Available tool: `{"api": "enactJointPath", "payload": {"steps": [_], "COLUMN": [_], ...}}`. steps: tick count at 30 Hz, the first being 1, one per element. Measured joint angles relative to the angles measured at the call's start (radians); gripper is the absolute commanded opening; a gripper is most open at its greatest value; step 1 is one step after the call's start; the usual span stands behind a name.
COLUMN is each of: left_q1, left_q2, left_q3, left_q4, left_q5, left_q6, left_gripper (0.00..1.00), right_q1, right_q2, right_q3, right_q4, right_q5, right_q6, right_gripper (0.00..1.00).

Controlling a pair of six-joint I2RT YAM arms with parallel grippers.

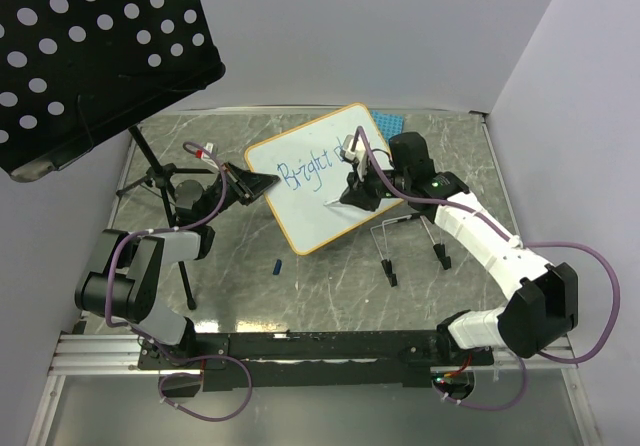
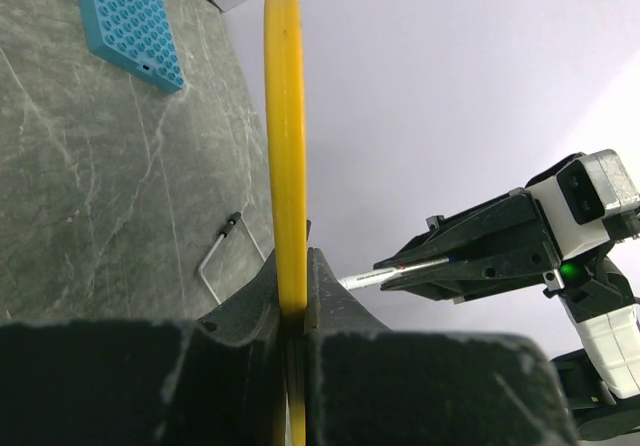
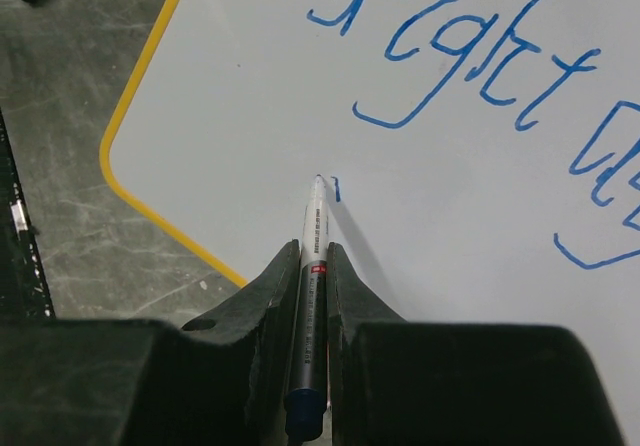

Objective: Write a sentence on the whiteboard
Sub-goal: Write on the whiteboard with the whiteboard.

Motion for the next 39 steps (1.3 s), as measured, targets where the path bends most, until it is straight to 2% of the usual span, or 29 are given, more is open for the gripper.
{"api": "enactJointPath", "payload": {"steps": [16, 28, 39], "left_q1": [0.000, 0.005, 0.008], "left_q2": [0.000, 0.000, 0.000], "left_q3": [0.000, 0.000, 0.000], "left_q4": [0.000, 0.000, -0.008], "left_q5": [0.000, 0.000, 0.004], "left_q6": [0.002, 0.003, 0.009], "left_gripper": [0.01, 0.01, 0.01], "right_q1": [0.001, 0.001, 0.001], "right_q2": [0.000, 0.005, 0.053], "right_q3": [0.013, 0.033, 0.068], "right_q4": [-0.126, -0.102, -0.076], "right_q5": [-0.031, 0.059, 0.065], "right_q6": [-0.084, -0.070, -0.048], "right_gripper": [0.00, 0.00, 0.00]}}
